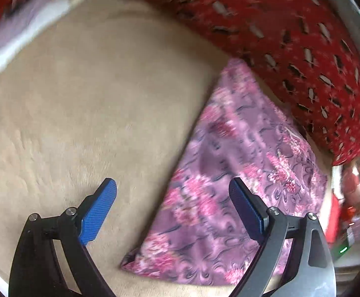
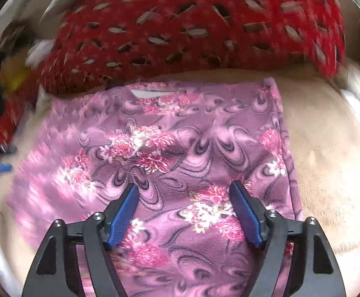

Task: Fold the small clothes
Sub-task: 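Grasp the garment side edge with the left gripper, then lift the side edge with the left gripper and fold it over the garment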

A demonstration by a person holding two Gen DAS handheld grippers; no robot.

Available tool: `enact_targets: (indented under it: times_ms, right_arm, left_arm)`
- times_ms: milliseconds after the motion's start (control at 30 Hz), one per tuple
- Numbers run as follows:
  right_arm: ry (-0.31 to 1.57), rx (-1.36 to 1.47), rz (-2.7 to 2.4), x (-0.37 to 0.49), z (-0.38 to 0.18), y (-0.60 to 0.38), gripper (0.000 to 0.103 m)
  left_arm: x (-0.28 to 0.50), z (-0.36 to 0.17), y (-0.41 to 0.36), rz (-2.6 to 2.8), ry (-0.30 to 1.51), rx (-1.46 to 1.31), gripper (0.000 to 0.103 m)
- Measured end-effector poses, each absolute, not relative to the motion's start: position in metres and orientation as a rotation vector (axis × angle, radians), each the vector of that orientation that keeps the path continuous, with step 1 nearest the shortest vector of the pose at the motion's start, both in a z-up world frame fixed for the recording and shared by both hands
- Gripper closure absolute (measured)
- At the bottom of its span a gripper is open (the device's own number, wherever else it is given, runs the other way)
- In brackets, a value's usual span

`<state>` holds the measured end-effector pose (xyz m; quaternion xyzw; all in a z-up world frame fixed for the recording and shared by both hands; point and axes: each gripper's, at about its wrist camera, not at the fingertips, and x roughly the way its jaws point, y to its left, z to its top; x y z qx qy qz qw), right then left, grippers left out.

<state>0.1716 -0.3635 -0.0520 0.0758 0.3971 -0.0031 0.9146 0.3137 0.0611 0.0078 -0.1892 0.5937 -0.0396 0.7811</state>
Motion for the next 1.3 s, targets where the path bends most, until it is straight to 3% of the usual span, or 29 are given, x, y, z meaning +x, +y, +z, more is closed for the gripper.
enact_targets:
  times_ms: [233, 567, 600, 667, 733, 767, 1000, 1300]
  right_arm:
    - [0.780, 0.091, -0.012, 0.170, -0.055, -0.351, 0.011]
    - [0.771, 0.093, -0.011, 0.168, -0.060, -0.350, 0.011]
    - [0.771, 0.094, -0.010, 0.168, -0.060, -0.351, 0.011]
    - [0.768, 0.099, -0.007, 0.167, -0.059, -0.352, 0.011]
    - [0.764, 0.109, -0.003, 0.166, -0.059, -0.354, 0.011]
    - [0.763, 0.111, -0.002, 0.165, -0.059, -0.354, 0.011]
    - [0.792, 0.099, 0.033, 0.171, -0.059, -0.350, 0.000]
    - [0.778, 0.225, -0.028, 0.149, -0.040, -0.383, 0.001]
  left_arm:
    - [0.315, -0.012, 0.047, -0.228, 1.359, -0.426, 0.006]
    - [0.338, -0.016, -0.002, -0.382, 1.429, -0.429, 0.007]
    - [0.339, -0.017, -0.001, -0.396, 1.428, -0.429, 0.010]
    - [0.337, -0.015, -0.006, -0.397, 1.428, -0.363, 0.044]
    - [0.333, -0.013, -0.004, -0.404, 1.413, -0.323, 0.061]
    - [0.332, -0.010, 0.000, -0.415, 1.405, -0.355, 0.078]
    - [0.321, 0.033, -0.017, -0.479, 1.317, -0.464, 0.085]
    - [0.301, 0.071, -0.092, -0.588, 1.296, -0.432, 0.095]
